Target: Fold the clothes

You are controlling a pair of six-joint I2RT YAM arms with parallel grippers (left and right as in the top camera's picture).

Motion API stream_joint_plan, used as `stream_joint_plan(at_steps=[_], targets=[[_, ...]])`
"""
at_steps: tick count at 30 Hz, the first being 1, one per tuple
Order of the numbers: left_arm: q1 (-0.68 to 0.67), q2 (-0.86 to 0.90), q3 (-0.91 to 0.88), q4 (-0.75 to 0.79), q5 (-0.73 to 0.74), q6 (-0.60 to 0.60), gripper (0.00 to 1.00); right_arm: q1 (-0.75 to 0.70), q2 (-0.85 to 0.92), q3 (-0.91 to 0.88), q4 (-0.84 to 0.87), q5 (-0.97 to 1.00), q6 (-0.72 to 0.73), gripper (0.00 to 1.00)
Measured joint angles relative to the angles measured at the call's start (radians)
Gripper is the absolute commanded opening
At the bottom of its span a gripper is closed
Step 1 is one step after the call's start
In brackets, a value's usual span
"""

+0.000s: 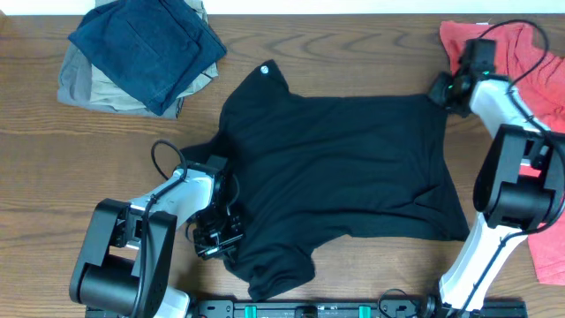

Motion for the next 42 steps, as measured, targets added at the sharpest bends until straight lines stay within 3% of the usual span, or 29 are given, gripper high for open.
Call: stream_joint_plan(at_steps=[8,16,23,27,42], targets=[[0.0,-0.096,-0.034,-0.063,-0.044,0.0,0.06,-0.017,0.0,0.223,-0.256,-0.042,-0.087,0.14],[0.0,-0.266,-0.035,-0.05,-0.075,-0.001,0.06,0.028,0.006,0.249,-0.395,-0.154,-0.174,0.17],[0.0,-0.273,-0.035,-0.049,-0.08,-0.003,0.06,0.108,0.077,0.224,-0.402,-0.128,-0.191,0.11],[0.0,-0.273,-0.035,-0.049,-0.082,-0.003,0.06,0.103,0.141,0.225,-0.388,-0.126,-0.193,0.06],[0.0,-0.273,-0.035,-0.029,-0.082,-0.003,0.07,0.086,0.153,0.229,-0.261,-0.037,-0.189,0.01]])
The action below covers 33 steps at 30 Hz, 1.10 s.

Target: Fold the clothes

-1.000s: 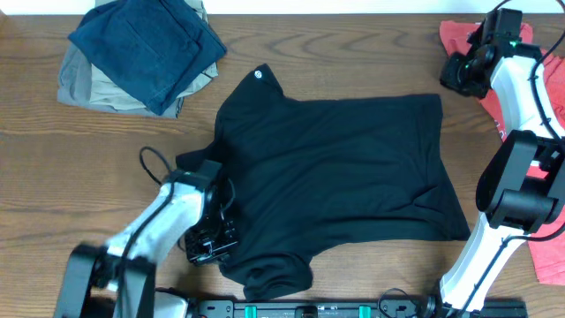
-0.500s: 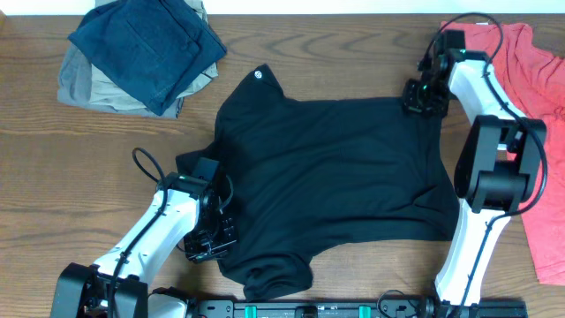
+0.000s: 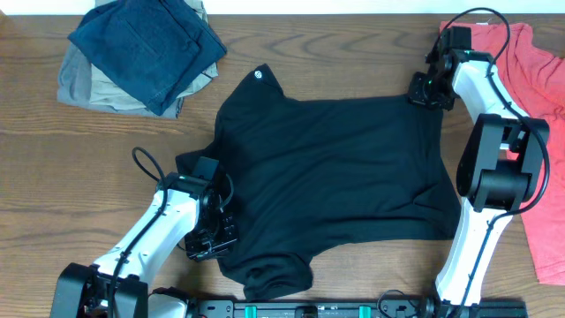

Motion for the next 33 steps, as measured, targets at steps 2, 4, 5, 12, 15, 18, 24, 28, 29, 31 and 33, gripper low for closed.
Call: stream_joint_plan(at_steps=[2,4,5,12,15,18,24,28,29,31,33], targets=[[0.0,0.0,0.0,0.0,0.0,0.0,0.07,0.0,0.003,0.0,0.027,0.02,0.0,0.01],[0.0,0.0,0.0,0.0,0.0,0.0,0.07,0.0,0.006,0.0,0.051,0.036,0.002,0.01],[0.0,0.0,0.0,0.0,0.0,0.0,0.07,0.0,0.007,0.0,0.067,0.047,0.003,0.01],[0.0,0.0,0.0,0.005,0.0,0.0,0.06,0.0,0.023,0.0,0.168,0.082,0.051,0.01],[0.0,0.0,0.0,0.021,0.0,0.0,0.06,0.0,0.031,0.006,0.203,0.094,0.082,0.01],[0.0,0.0,0.0,0.023,0.0,0.0,0.06,-0.003,0.048,0.051,0.163,0.107,0.104,0.02],[0.0,0.0,0.0,0.026,0.0,0.0,0.06,-0.047,0.1,0.299,-0.117,0.143,0.084,0.84],[0.0,0.0,0.0,0.032,0.0,0.0,0.06,-0.087,0.105,0.541,-0.361,0.156,0.058,0.99],[0.0,0.0,0.0,0.032,0.0,0.0,0.06,-0.097,0.103,0.604,-0.425,0.156,0.053,0.99],[0.0,0.0,0.0,0.032,0.0,0.0,0.05,-0.106,0.098,0.694,-0.521,0.156,0.05,0.99],[0.0,0.0,0.0,0.032,0.0,0.0,0.06,-0.108,0.093,0.757,-0.599,0.145,0.05,0.99]])
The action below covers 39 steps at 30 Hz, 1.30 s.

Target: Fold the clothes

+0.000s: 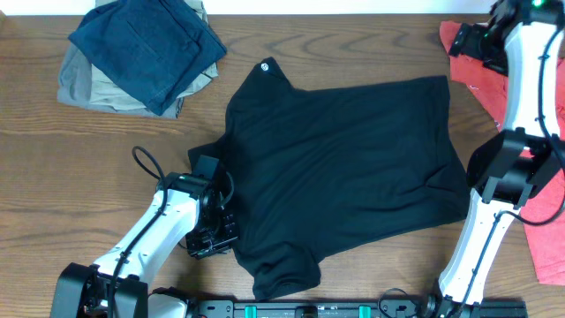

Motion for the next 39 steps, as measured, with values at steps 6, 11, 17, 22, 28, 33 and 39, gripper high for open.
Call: stream_joint_plan(at_steps=[6,11,17,22,28,33,39], targets=[[0.0,0.0,0.0,-0.004,0.0,0.0,0.06,0.005,-0.028,0.092,-0.214,-0.026,0.04,0.99],[0.0,0.0,0.0,-0.006,0.0,0.0,0.12,0.005,-0.093,0.092,-0.318,-0.024,0.078,0.99],[0.0,0.0,0.0,-0.006,0.0,-0.005,0.54,0.005,-0.268,-0.056,-0.313,-0.022,0.097,0.98],[0.0,0.0,0.0,-0.002,0.0,-0.008,0.56,0.005,-0.442,-0.35,-0.306,0.031,0.128,0.99],[0.0,0.0,-0.001,0.008,0.0,-0.008,0.57,0.005,-0.594,-0.826,-0.095,0.061,0.143,0.99],[0.0,0.0,-0.002,0.013,0.0,-0.009,0.57,0.006,-0.65,-1.122,0.094,-0.087,0.026,0.99],[0.0,0.0,-0.002,0.013,0.0,-0.009,0.57,0.018,-0.654,-1.384,0.303,-0.171,-0.031,0.96]])
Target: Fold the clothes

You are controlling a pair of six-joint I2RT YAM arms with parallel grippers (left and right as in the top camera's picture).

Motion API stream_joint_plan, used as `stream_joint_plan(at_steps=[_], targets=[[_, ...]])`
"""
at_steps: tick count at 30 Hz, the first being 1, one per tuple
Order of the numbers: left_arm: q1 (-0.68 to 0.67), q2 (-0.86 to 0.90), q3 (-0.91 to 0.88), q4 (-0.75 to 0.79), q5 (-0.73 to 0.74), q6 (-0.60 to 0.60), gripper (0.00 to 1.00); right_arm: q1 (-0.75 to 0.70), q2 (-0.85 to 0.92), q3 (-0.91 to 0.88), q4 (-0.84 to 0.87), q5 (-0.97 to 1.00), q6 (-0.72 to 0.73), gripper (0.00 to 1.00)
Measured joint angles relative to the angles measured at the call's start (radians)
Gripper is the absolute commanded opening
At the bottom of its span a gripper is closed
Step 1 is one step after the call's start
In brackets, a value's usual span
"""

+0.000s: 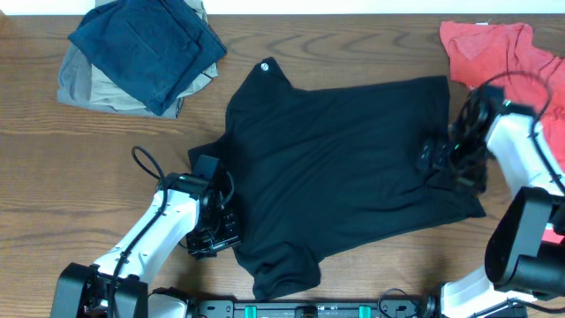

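A black shirt (pixel 344 168) lies spread flat across the middle of the wooden table (pixel 71 177), with its collar tag toward the upper left and a sleeve at the bottom. My left gripper (pixel 214 238) sits at the shirt's lower-left edge, shut on the cloth there. Over the shirt's right side, above the lower right hem, is my right gripper (pixel 439 159). Its fingers are dark against the dark cloth, so their state does not show.
A stack of folded clothes sits at the back left, a navy piece (pixel 146 44) on top of a beige one (pixel 88 88). A red garment (pixel 499 53) lies at the back right corner, behind the right arm.
My right gripper has left the far right corner of the table and is now lower down, over the shirt's right side. The shirt and the left gripper have not moved.
The shirt lay rumpled, with my left gripper at its lower-left edge and my right gripper at its upper right corner. That corner then stood farther out to the upper right and the shirt lay flatter. My right gripper was then off it by the red garment, and now it is over the shirt's right side.
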Motion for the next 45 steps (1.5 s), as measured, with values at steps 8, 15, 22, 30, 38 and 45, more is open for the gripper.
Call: stream_joint_plan(at_steps=[8,15,22,30,38,45], targets=[[0.0,0.0,0.0,0.0,0.0,0.0,0.57,0.0,0.0,-0.151,0.182,-0.008,0.004,0.54],[0.0,0.0,0.0,0.0,0.0,0.0,0.57,0.0,0.0,-0.159,0.223,0.019,0.008,0.34],[0.0,0.0,0.0,0.0,0.0,0.0,0.58,-0.018,0.0,-0.145,0.138,0.115,0.05,0.01],[0.0,0.0,0.0,0.008,0.0,0.0,0.58,-0.082,-0.001,-0.098,0.106,0.151,0.06,0.01],[0.0,0.0,0.0,0.008,0.0,0.0,0.58,-0.129,-0.002,-0.072,0.032,0.213,0.08,0.01],[0.0,0.0,0.0,0.008,0.0,0.0,0.58,-0.19,-0.002,-0.061,-0.027,0.327,0.193,0.14]])
